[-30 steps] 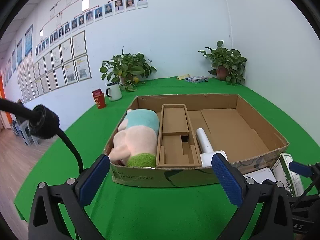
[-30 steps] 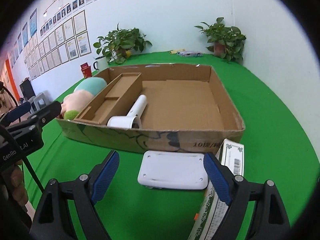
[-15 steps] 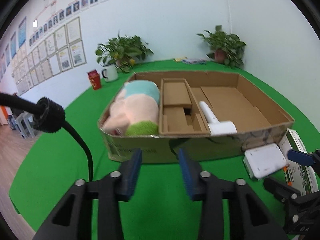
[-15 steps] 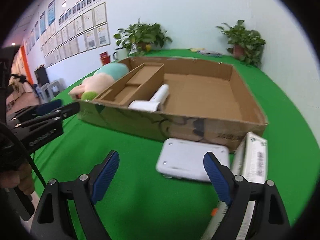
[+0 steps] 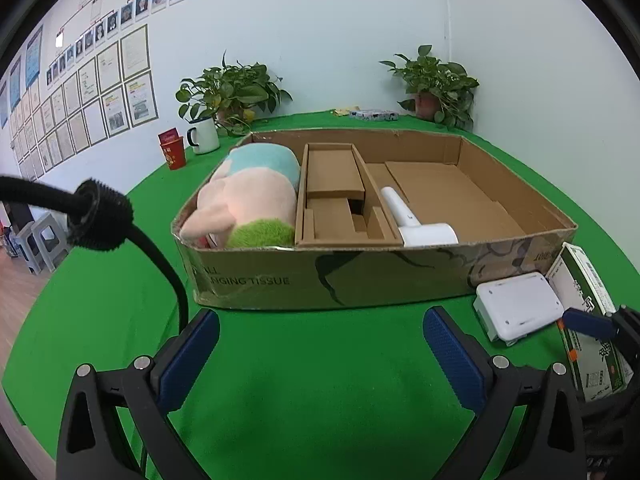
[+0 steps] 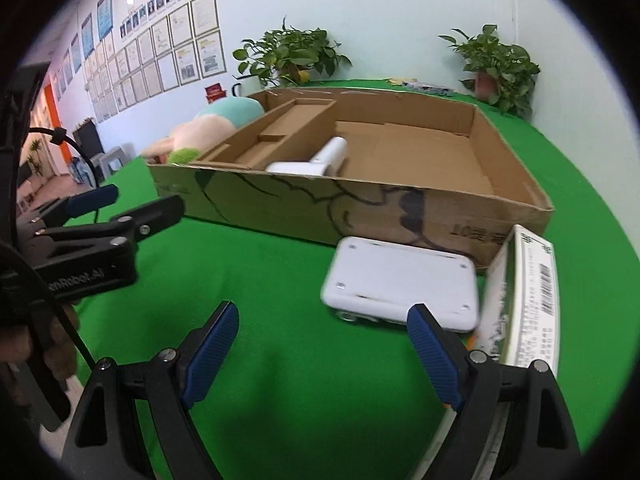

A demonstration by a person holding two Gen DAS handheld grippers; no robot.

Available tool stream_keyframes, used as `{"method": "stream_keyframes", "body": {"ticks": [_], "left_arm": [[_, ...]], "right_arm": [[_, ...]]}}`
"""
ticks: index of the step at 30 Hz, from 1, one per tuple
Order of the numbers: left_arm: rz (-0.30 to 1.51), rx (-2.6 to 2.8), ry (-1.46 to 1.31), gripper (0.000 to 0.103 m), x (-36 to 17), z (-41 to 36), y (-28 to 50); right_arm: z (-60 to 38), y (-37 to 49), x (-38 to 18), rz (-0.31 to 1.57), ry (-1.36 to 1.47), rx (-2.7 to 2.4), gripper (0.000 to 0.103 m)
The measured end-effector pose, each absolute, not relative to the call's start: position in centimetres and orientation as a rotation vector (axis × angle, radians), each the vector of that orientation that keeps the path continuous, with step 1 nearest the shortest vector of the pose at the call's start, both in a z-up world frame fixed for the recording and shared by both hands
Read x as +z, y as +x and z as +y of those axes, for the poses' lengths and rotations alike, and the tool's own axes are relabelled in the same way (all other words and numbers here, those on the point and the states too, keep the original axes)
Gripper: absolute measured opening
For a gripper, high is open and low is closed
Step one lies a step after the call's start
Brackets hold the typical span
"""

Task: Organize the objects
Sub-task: 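Move the right gripper toward the white rectangular device beside the box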

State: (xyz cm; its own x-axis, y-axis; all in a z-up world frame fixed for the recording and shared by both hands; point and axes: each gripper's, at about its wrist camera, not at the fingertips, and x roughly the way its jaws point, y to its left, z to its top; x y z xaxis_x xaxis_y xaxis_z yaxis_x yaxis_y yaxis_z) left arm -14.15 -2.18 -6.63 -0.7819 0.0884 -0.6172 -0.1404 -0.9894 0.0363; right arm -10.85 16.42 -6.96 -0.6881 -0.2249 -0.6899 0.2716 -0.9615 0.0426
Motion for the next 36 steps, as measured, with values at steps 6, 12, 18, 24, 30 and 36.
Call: {"method": "stream_keyframes", "body": {"ticks": [6, 12, 18, 24, 30, 36], "left_arm": [[0.13, 2.822, -1.016, 0.103, -7.4, -2.0, -14.2], [0.13, 2.816, -1.039, 0.103, -7.8, -1.9, -14.4], [0.127, 2.812, -1.059, 0.103, -8.2, -2.2, -14.5], [0.115, 2.809, -1.077, 0.103, -8.5, -2.3, -14.6], [0.119, 2.807, -1.077, 0.102, -8.5, -2.3, -14.6], [0.121, 2.809, -1.069, 0.103, -8.5, -2.6, -14.5]], "right_arm": [[18.9, -11.7, -7.3, 0.142, 1.137, -2.732, 0.086], [18.9, -14.1, -7.3, 0.118, 1.156, -2.67, 0.092], [19.3, -16.1, -7.3, 0.097, 1.184, -2.669, 0.093], [17.7, -16.6, -8.1, 0.221, 1.259, -2.628, 0.103], [18.1, -16.8, -8.4, 0.27, 1.289, -2.648, 0.103], [17.4, -16.9, -9.0, 0.325, 1.339, -2.685, 0.103]]}}
